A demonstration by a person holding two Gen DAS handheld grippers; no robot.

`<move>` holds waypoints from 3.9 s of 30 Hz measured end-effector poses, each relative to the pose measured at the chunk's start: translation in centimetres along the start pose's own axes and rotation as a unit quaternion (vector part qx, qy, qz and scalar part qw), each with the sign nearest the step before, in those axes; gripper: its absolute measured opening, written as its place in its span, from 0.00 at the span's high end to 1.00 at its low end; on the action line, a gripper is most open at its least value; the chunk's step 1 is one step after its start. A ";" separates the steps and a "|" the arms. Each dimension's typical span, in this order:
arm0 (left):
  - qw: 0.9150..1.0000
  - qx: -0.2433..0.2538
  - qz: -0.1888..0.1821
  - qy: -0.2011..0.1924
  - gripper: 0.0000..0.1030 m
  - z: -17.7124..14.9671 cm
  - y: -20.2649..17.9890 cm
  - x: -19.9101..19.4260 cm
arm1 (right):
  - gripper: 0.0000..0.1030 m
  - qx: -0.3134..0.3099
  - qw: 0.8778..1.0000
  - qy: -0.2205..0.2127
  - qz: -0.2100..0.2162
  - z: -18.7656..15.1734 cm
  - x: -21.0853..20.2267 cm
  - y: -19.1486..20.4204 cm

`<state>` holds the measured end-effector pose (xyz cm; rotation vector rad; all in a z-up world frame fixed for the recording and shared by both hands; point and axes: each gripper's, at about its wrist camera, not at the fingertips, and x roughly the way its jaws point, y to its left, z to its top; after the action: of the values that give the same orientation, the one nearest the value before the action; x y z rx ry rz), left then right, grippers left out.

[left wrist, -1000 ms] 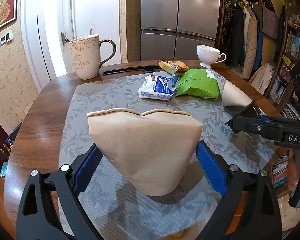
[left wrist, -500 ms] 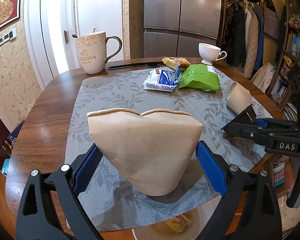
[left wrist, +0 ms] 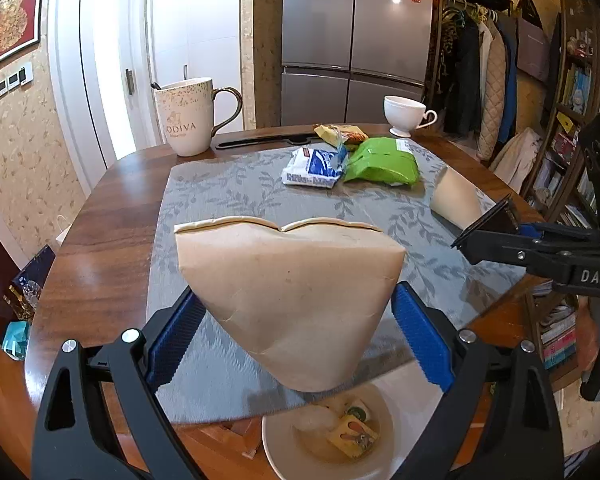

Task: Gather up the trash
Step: 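Carry the tan paper bag and black tray down over the white bin with both tools, then open both tools to drop the paper bag and tray into the bin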

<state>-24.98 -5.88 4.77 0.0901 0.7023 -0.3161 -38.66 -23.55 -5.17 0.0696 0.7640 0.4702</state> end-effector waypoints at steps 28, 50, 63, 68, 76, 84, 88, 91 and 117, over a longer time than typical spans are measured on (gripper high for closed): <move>0.997 0.008 -0.059 0.054 0.08 -5.3 -2.1 -3.1 | 0.54 -0.005 0.998 0.063 0.023 -5.7 -2.2 1.4; 0.987 0.013 -0.055 0.151 0.08 -11.4 -2.0 1.9 | 0.54 -0.010 0.989 0.148 -0.010 -11.5 2.7 -0.3; 0.978 0.017 -0.042 0.203 0.08 -14.7 -1.9 5.3 | 0.54 -0.005 0.981 0.194 -0.016 -14.3 5.9 -1.5; 0.976 0.017 -0.040 0.215 0.08 -15.1 -1.9 6.4 | 0.54 -0.009 0.978 0.205 -0.024 -14.7 7.3 -1.3; 0.972 0.025 -0.034 0.230 0.08 -15.7 -2.1 7.8 | 0.54 -0.005 0.975 0.220 -0.027 -15.3 8.6 -1.9; 0.971 0.037 -0.034 0.234 0.08 -15.7 -2.3 9.0 | 0.54 -0.007 0.973 0.226 -0.034 -15.2 9.6 -1.6; 0.971 0.038 -0.033 0.235 0.08 -15.7 -2.4 9.4 | 0.54 -0.008 0.973 0.228 -0.039 -15.2 9.9 -1.6; 0.971 0.038 -0.033 0.235 0.08 -15.7 -2.4 9.4 | 0.54 -0.010 0.972 0.230 -0.040 -15.3 10.1 -1.5; 0.969 0.011 -0.053 0.241 0.08 -15.6 -2.2 11.4 | 0.41 0.006 0.970 0.239 -0.050 -15.0 11.1 -1.8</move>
<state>-27.12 -7.97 -14.42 0.1533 1.1881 -0.4103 -41.29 -21.96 -23.67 -0.0742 1.2387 0.3896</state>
